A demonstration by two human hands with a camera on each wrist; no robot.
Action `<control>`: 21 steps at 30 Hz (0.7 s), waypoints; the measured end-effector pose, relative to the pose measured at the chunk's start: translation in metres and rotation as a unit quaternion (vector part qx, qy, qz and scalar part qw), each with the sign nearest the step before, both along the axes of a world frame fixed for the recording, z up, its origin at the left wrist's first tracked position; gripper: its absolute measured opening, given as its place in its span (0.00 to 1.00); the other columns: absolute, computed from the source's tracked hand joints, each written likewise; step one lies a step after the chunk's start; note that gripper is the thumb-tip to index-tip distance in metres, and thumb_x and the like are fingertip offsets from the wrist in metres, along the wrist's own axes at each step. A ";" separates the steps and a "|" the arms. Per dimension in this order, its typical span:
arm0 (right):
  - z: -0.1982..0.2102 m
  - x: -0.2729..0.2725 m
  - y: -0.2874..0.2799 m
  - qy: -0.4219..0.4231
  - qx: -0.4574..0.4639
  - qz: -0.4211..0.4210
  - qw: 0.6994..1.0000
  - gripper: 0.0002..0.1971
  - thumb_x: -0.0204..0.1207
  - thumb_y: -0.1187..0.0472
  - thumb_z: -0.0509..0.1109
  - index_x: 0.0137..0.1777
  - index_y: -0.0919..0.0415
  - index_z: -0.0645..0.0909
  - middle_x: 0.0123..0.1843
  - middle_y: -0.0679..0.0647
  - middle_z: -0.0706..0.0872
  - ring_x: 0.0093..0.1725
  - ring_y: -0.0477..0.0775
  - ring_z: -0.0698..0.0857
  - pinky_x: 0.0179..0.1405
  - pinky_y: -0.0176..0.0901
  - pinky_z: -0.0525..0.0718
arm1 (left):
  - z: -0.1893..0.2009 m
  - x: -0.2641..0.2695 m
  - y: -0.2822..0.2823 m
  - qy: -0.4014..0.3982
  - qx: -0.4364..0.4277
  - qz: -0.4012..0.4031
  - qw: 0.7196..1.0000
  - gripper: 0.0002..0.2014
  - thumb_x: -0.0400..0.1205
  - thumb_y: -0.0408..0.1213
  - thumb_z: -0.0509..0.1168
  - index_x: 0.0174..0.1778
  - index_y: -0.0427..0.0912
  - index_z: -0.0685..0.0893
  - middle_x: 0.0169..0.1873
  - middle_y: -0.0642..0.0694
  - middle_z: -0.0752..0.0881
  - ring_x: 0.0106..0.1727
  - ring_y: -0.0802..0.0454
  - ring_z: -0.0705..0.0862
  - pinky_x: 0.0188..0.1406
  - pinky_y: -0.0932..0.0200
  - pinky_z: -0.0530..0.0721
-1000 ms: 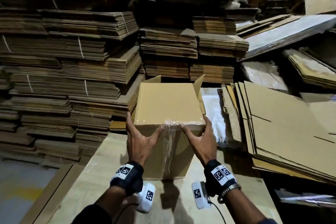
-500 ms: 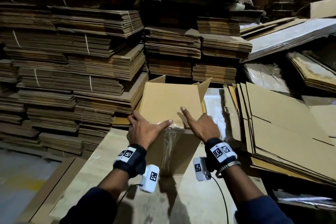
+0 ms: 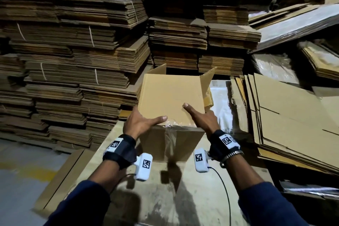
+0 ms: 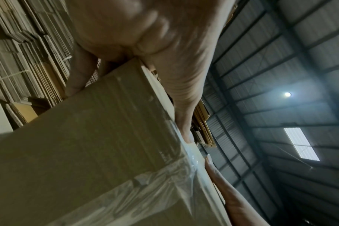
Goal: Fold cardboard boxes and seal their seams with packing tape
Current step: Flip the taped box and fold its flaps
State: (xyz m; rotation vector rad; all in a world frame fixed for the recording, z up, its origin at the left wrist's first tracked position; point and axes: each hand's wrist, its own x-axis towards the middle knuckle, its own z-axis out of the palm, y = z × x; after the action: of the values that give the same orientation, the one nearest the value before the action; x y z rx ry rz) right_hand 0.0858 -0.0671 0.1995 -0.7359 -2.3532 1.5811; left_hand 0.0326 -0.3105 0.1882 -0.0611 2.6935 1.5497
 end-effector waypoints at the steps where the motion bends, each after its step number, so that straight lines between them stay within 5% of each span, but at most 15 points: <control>1: -0.001 0.005 -0.002 0.017 -0.007 0.011 1.000 0.50 0.60 0.18 0.77 0.76 0.47 0.76 0.63 0.52 0.90 0.61 0.55 0.88 0.61 0.52 0.87 | -0.002 0.006 -0.002 0.009 -0.009 0.009 1.000 0.59 0.49 0.76 0.83 0.73 0.53 0.74 0.62 0.50 0.87 0.64 0.43 0.85 0.65 0.42 0.85; 4: -0.008 0.013 -0.008 0.082 -0.034 0.047 0.995 0.29 0.67 0.30 0.82 0.61 0.42 0.80 0.53 0.38 0.90 0.54 0.46 0.89 0.55 0.43 0.84 | -0.009 0.019 -0.009 0.048 -0.012 0.030 0.998 0.58 0.52 0.74 0.83 0.75 0.54 0.70 0.64 0.50 0.86 0.64 0.42 0.84 0.63 0.42 0.86; 8: -0.048 0.014 -0.007 0.123 -0.024 0.087 0.988 0.35 0.63 0.34 0.87 0.68 0.46 0.83 0.59 0.41 0.93 0.59 0.43 0.91 0.59 0.46 0.88 | -0.036 0.035 -0.023 0.067 0.031 0.014 0.997 0.57 0.56 0.58 0.90 0.76 0.54 0.65 0.64 0.51 0.83 0.63 0.48 0.82 0.65 0.48 0.83; 12: -0.115 0.026 0.005 0.050 0.008 0.093 0.994 0.44 0.56 0.35 0.91 0.72 0.44 0.78 0.61 0.45 0.92 0.59 0.48 0.91 0.58 0.54 0.91 | -0.096 0.051 -0.040 -0.016 -0.027 -0.009 0.999 0.43 0.61 0.47 0.91 0.64 0.51 0.70 0.59 0.47 0.88 0.59 0.45 0.87 0.56 0.48 0.86; 15: -0.160 0.041 0.014 -0.030 0.034 0.111 0.993 0.40 0.57 0.43 0.92 0.69 0.49 0.80 0.59 0.43 0.92 0.56 0.41 0.90 0.54 0.41 0.88 | -0.166 0.048 -0.056 -0.081 -0.063 -0.036 0.994 0.34 0.59 0.56 0.84 0.55 0.56 0.75 0.54 0.49 0.92 0.54 0.44 0.91 0.52 0.49 0.89; 18: -0.192 0.054 0.024 -0.111 0.043 0.134 0.984 0.35 0.58 0.51 0.93 0.65 0.51 0.82 0.58 0.48 0.92 0.53 0.44 0.90 0.50 0.39 0.87 | -0.237 0.035 -0.069 -0.109 -0.093 -0.073 0.987 0.26 0.60 0.56 0.76 0.50 0.54 0.78 0.48 0.50 0.93 0.51 0.44 0.93 0.52 0.46 0.90; 21: -0.214 0.064 0.038 -0.157 0.052 0.135 0.977 0.32 0.60 0.57 0.92 0.63 0.51 0.83 0.55 0.47 0.92 0.50 0.46 0.91 0.44 0.36 0.84 | -0.213 0.061 -0.066 -0.098 -0.073 -0.106 0.987 0.16 0.66 0.43 0.72 0.49 0.48 0.84 0.43 0.47 0.92 0.47 0.43 0.92 0.45 0.57 0.89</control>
State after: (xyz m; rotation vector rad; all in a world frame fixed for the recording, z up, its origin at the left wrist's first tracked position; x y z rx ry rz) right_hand 0.1495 -0.0288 -0.0146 -0.7121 -2.8471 1.5185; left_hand 0.0932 -0.3767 -0.0252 0.0632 2.5581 1.2182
